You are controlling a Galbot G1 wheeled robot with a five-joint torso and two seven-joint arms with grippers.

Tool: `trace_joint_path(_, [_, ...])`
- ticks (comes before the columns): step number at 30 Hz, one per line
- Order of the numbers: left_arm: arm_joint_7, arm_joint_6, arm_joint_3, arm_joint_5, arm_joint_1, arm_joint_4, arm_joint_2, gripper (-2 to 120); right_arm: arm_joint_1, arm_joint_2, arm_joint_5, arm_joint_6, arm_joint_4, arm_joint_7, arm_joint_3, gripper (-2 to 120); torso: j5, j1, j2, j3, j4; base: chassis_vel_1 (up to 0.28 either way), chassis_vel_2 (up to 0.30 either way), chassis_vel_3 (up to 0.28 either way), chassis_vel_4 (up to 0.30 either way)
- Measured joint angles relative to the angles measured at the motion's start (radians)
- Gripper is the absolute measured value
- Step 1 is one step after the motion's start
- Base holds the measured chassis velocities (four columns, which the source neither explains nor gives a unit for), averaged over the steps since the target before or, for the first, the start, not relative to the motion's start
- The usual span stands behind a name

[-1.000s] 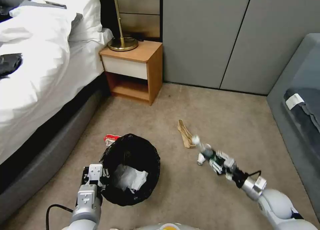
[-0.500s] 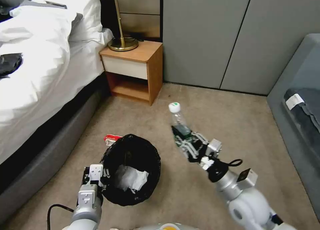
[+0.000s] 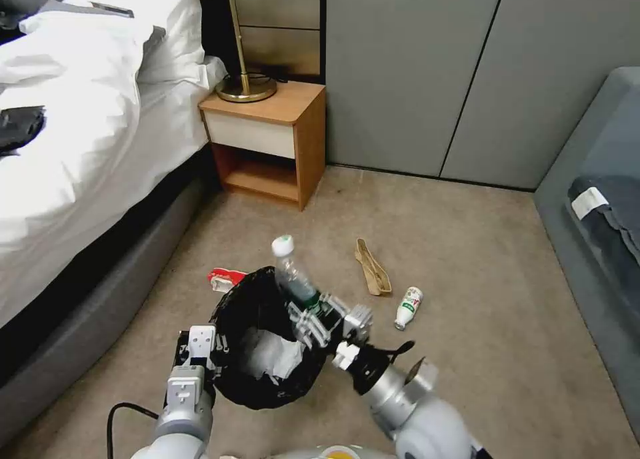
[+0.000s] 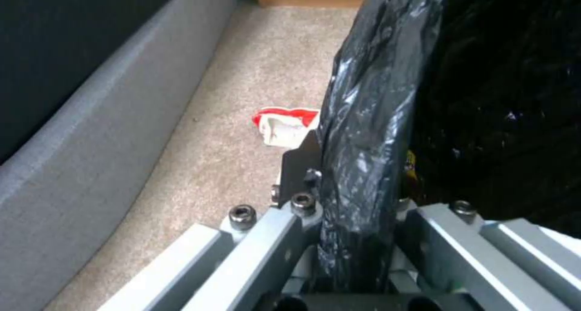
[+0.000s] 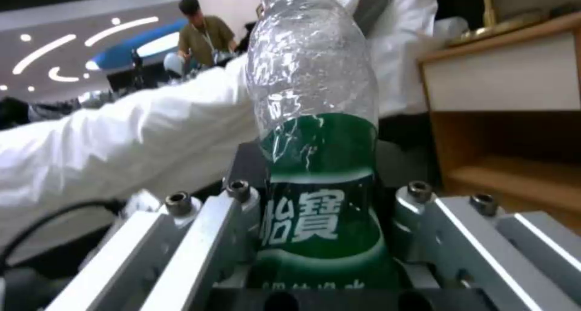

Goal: Pick up the trash bin, then pick up the garbage from the floor and place it into the trash bin.

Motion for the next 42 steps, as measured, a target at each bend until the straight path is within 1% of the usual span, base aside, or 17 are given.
trace_joint_path(7, [0.000, -0.002, 0.012, 0.012, 0.007, 0.000, -0.006, 1, 0.010, 0.033, -0.043, 0.001, -0.072, -0.005, -0.037, 23, 0.0000, 0.000, 0.000, 0.000, 0.0000, 0.000, 0.000, 0.000, 0.000])
trace_joint_path(13, [-0.001, -0.003, 0.017, 0.015, 0.010, -0.003, -0.009, 1, 0.015, 0.042, -0.080, -0.013, -0.110, -0.015, -0.042, 23, -0.0010, 0.000, 0.000, 0.000, 0.0003, 0.000, 0.000, 0.000, 0.000])
trace_joint_path(15, [-0.001, -0.003, 0.017, 0.015, 0.010, -0.004, -0.009, 1, 0.014, 0.041, -0.085, -0.014, -0.112, -0.016, -0.042, 25, -0.0008, 0.000, 0.000, 0.000, 0.0004, 0.000, 0.000, 0.000, 0.000])
trace_joint_path(18, [-0.001, -0.004, 0.016, 0.014, 0.011, -0.005, -0.007, 1, 0.005, 0.036, -0.099, -0.017, -0.112, -0.018, -0.037, 40, -0.0001, 0.000, 0.000, 0.000, 0.0003, 0.000, 0.000, 0.000, 0.000])
trace_joint_path(19, [-0.001, -0.004, 0.016, 0.014, 0.011, -0.005, -0.007, 1, 0.005, 0.036, -0.099, -0.017, -0.112, -0.018, -0.037, 40, -0.0001, 0.000, 0.000, 0.000, 0.0003, 0.000, 0.000, 0.000, 0.000])
trace_joint_path(21, [-0.001, -0.005, 0.016, 0.014, 0.010, -0.005, -0.006, 1, 0.001, 0.035, -0.104, -0.018, -0.110, -0.019, -0.035, 50, 0.0000, 0.000, 0.000, 0.000, 0.0003, 0.000, 0.000, 0.000, 0.000])
trace_joint_path(23, [-0.001, -0.005, 0.016, 0.014, 0.009, -0.005, -0.006, 1, -0.001, 0.034, -0.106, -0.018, -0.109, -0.019, -0.034, 53, -0.0001, 0.000, 0.000, 0.000, 0.0003, 0.000, 0.000, 0.000, 0.000])
trace_joint_path(26, [-0.001, -0.005, 0.019, 0.014, 0.007, -0.005, -0.005, 1, -0.007, 0.029, -0.109, -0.018, -0.105, -0.020, -0.032, 70, 0.0004, 0.000, 0.000, 0.000, 0.0000, 0.000, 0.000, 0.000, 0.000])
trace_joint_path(27, [-0.001, -0.005, 0.019, 0.014, 0.007, -0.005, -0.005, 1, -0.007, 0.029, -0.109, -0.018, -0.105, -0.020, -0.032, 70, 0.0004, 0.000, 0.000, 0.000, 0.0000, 0.000, 0.000, 0.000, 0.000])
trace_joint_path(29, [-0.001, -0.005, 0.019, 0.013, 0.006, -0.005, -0.005, 1, -0.008, 0.026, -0.110, -0.018, -0.104, -0.020, -0.031, 78, 0.0005, 0.000, 0.000, 0.000, -0.0002, 0.000, 0.000, 0.000, 0.000])
trace_joint_path(30, [-0.001, -0.005, 0.019, 0.013, 0.006, -0.005, -0.005, 1, -0.008, 0.026, -0.110, -0.018, -0.104, -0.020, -0.031, 78, 0.0005, 0.000, 0.000, 0.000, -0.0002, 0.000, 0.000, 0.000, 0.000])
trace_joint_path(31, [-0.001, -0.005, 0.019, 0.012, 0.005, -0.005, -0.004, 1, -0.009, 0.024, -0.111, -0.018, -0.103, -0.021, -0.030, 85, 0.0007, 0.000, 0.000, 0.000, -0.0002, 0.000, 0.000, 0.000, 0.000])
trace_joint_path(32, [-0.001, -0.005, 0.019, 0.012, 0.004, -0.004, -0.004, 1, -0.010, 0.022, -0.112, -0.018, -0.102, -0.022, -0.030, 89, 0.0008, 0.000, 0.000, 0.000, -0.0003, 0.000, 0.000, 0.000, 0.000])
trace_joint_path(33, [-0.001, -0.005, 0.018, 0.011, 0.002, -0.004, -0.003, 1, -0.012, 0.021, -0.112, -0.019, -0.101, -0.023, -0.029, 92, 0.0009, 0.000, 0.000, 0.000, -0.0003, 0.000, 0.000, 0.000, 0.000])
trace_joint_path(34, [-0.001, -0.005, 0.018, 0.011, 0.002, -0.004, -0.003, 1, -0.012, 0.021, -0.112, -0.019, -0.101, -0.023, -0.029, 92, 0.0009, 0.000, 0.000, 0.000, -0.0003, 0.000, 0.000, 0.000, 0.000])
trace_joint_path(35, [-0.001, -0.004, 0.017, 0.009, 0.000, -0.003, -0.003, 1, -0.015, 0.019, -0.112, -0.019, -0.097, -0.024, -0.026, 99, 0.0007, 0.000, 0.000, 0.000, -0.0003, 0.000, 0.000, 0.000, 0.000])
trace_joint_path(42, [-0.001, -0.001, 0.015, 0.005, -0.006, 0.002, 0.000, 1, -0.020, 0.007, -0.114, -0.020, -0.081, -0.024, -0.015, 100, 0.0002, 0.000, 0.000, 0.000, -0.0001, 0.000, 0.000, 0.000, 0.000])
